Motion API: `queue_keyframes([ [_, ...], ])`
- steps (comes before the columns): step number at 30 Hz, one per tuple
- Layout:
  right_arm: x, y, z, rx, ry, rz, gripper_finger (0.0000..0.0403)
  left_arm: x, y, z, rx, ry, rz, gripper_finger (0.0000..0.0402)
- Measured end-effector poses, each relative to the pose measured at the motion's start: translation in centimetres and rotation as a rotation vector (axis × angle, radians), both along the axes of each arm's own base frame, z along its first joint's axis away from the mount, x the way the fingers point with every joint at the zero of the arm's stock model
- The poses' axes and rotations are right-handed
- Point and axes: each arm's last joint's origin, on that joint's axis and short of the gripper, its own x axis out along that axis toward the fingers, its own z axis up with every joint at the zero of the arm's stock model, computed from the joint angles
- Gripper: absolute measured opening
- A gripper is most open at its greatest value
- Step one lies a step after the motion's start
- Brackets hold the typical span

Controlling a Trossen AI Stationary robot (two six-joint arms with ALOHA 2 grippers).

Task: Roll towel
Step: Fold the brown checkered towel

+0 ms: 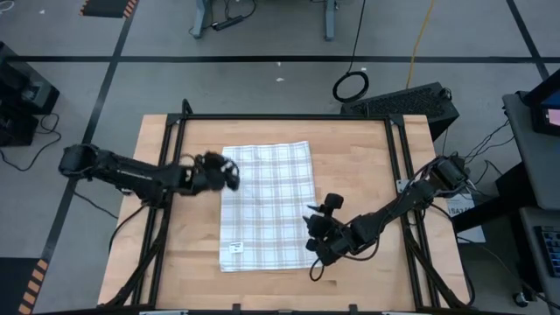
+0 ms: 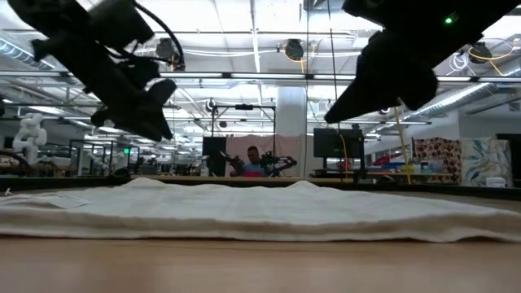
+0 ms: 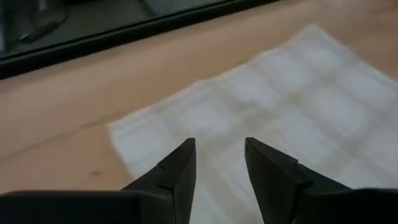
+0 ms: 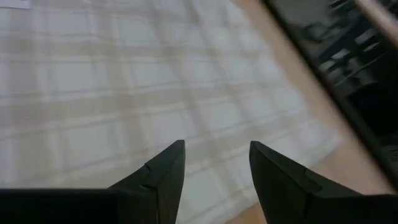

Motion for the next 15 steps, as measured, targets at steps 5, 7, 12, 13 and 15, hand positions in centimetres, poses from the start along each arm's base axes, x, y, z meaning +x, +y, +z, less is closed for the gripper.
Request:
queue_keyframes([
  [5,0.6,-1.2,0.0,-0.033,0.023,-0.018,0.0171,-1.2,4.9,0.0,-0.128,0.060,0.029,0.0144],
  [7,0.8,-1.7,-0.1,-0.037,0.030,-0.029,0.0171,-1.7,6.4,-0.2,-0.182,0.068,0.019,0.0144],
  [12,1.2,-2.5,-0.2,-0.043,0.046,-0.049,0.0171,-2.5,8.1,-0.4,-0.242,0.056,0.030,0.0144],
  [13,1.2,-2.7,-0.2,-0.043,0.047,-0.053,0.0171,-2.5,8.2,-0.4,-0.242,0.056,0.035,0.0144],
  [15,1.3,-2.8,-0.2,-0.050,0.054,-0.051,0.0171,-2.6,8.4,-0.3,-0.211,0.071,0.039,0.0144],
])
